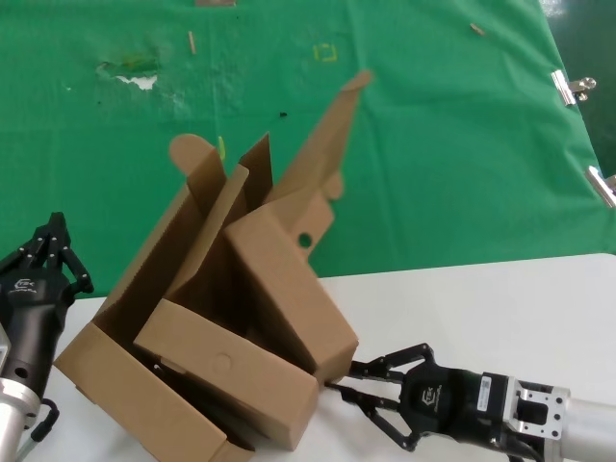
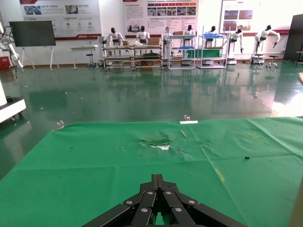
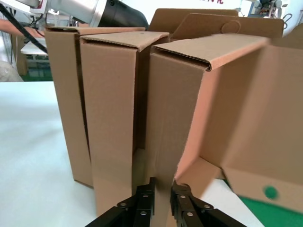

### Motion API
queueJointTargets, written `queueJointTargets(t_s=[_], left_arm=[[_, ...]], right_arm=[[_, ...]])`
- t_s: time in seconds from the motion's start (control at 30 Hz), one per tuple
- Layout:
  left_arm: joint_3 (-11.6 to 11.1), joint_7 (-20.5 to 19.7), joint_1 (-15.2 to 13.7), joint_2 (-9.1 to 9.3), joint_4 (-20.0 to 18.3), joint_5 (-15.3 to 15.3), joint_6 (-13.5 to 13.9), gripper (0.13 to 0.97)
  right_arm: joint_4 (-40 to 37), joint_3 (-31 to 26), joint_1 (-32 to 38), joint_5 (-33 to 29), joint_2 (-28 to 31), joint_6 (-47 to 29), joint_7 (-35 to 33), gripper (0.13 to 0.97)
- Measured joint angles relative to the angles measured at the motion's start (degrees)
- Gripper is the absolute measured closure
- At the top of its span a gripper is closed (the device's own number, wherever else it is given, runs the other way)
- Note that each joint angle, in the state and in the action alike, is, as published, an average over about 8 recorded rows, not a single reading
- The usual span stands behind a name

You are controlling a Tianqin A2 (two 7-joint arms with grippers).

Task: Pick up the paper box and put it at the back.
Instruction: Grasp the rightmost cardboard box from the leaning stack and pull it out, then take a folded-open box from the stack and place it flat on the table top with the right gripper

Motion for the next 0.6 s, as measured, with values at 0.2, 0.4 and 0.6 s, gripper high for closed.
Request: queueJointTargets(t_s=[0.2,0.4,0.6], left_arm=[[0.0,0.0,0.0,0.0,0.0,0.0,0.0,0.957],[0.0,0.0,0.0,0.0,0.0,0.01,0.0,0.957],[0.0,0.0,0.0,0.0,0.0,0.01,0.0,0.957]], right_arm=[[0.48,0.18,0.1,0.18,-0.04,0.39,0.5,0.904],[1.67,1.13,0.61,0.49,0.59,1.58,2.1,0.929],[3.21,3.04,2.34,0.55,2.37,4.49,6.07,0.955]])
